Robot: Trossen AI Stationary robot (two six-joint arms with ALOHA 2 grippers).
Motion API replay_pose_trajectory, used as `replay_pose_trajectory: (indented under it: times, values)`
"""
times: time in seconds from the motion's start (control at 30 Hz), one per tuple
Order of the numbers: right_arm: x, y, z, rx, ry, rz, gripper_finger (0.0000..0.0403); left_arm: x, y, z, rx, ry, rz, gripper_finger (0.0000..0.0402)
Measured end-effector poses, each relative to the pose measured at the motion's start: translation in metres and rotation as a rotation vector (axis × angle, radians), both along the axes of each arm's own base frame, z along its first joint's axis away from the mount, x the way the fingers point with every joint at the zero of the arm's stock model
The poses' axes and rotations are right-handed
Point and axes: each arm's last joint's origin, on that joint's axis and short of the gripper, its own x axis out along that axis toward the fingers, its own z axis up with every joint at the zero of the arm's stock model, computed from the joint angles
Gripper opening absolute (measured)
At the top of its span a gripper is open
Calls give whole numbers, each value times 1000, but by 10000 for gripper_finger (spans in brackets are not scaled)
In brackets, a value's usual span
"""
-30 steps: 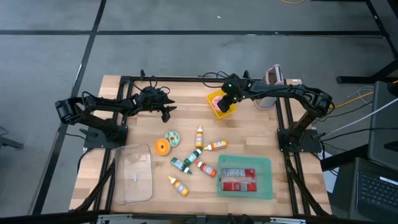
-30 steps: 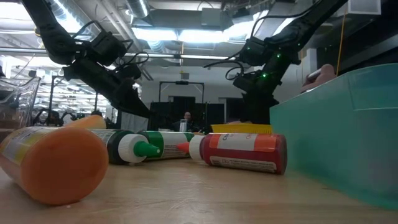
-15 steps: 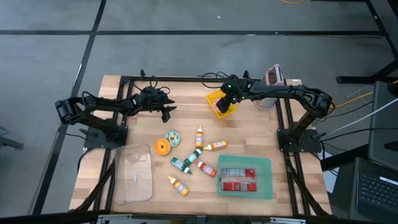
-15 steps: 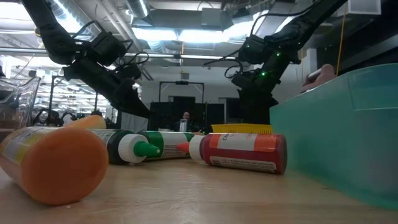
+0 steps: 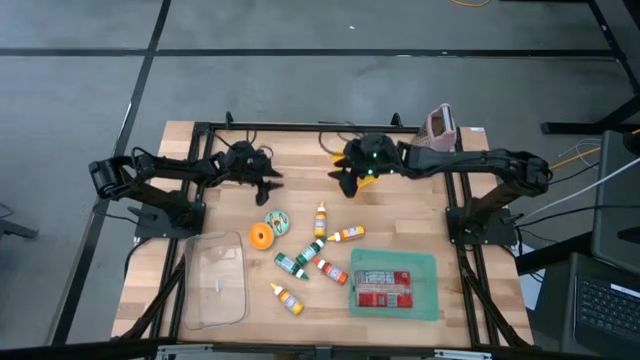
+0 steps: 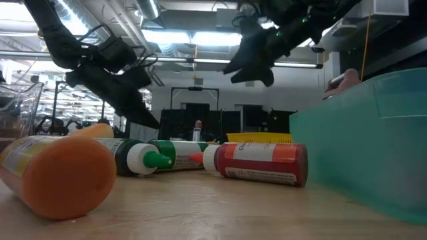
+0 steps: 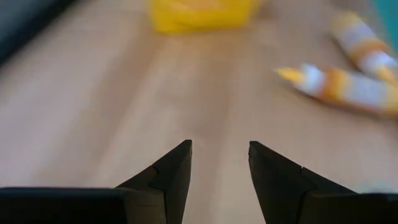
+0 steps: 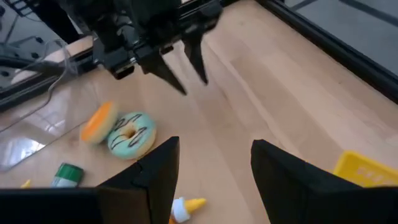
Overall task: Pick & Place Food Item
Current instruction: Stack the top green donut on top of the pink donut in the yellow bin
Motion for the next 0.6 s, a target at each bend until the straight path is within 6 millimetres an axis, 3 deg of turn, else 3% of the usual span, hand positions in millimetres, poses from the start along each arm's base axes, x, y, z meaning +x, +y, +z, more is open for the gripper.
replay_pose_trajectory:
  times: [0.2, 0.43, 0.6]
  values:
    - [5, 24, 0, -70, 17, -29, 196, 6, -14, 2, 35, 91, -78, 155]
    - [6, 32, 0, -95, 21, -17, 196, 17, -37, 54, 123, 103, -122, 149]
    - [6, 32, -1, -107, 24, -9, 196, 9, -57, 76, 156, 272, -87, 148]
